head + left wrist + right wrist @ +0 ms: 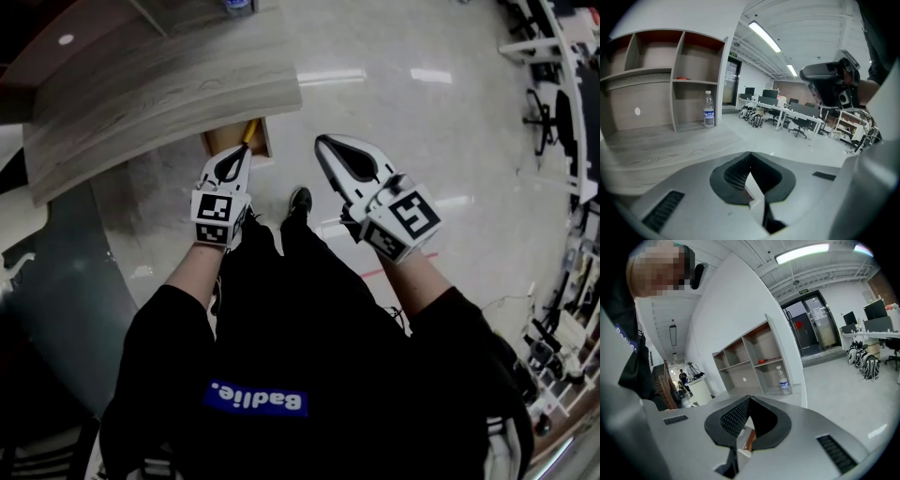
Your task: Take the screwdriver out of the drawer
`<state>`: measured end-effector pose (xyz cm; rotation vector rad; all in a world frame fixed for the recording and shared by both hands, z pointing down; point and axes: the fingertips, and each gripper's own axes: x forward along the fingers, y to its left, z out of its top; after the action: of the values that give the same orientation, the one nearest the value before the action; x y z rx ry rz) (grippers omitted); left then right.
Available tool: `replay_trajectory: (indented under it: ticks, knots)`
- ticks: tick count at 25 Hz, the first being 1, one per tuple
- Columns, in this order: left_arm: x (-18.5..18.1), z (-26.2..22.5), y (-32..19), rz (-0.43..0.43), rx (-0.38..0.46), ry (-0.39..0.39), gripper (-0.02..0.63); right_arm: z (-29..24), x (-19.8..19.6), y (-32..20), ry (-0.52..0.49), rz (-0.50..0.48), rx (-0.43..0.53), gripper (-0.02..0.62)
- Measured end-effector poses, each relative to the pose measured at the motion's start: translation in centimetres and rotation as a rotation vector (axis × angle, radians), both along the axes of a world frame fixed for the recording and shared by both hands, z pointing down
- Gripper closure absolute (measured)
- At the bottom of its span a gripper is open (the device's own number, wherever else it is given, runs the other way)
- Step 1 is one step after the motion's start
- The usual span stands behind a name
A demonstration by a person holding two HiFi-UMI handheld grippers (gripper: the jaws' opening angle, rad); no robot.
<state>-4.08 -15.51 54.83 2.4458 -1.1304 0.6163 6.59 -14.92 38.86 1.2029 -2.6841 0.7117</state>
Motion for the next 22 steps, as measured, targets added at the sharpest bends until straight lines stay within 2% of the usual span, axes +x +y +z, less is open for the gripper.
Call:
replay_trajectory:
  ticks: [10,22]
  knots:
    - [-0.5,7.3,-1.7,-0.029,-0.073,-0.127,0.600,2.3,0.2,-2.4,-0.006,-0.040,-0.018,0.566]
    - [-1.3,17.8,-2.0,0.006,-0.182,-0.255,0.530,5.8,-1.1,-2.3,0.013,-0.068,-0.048,0.566]
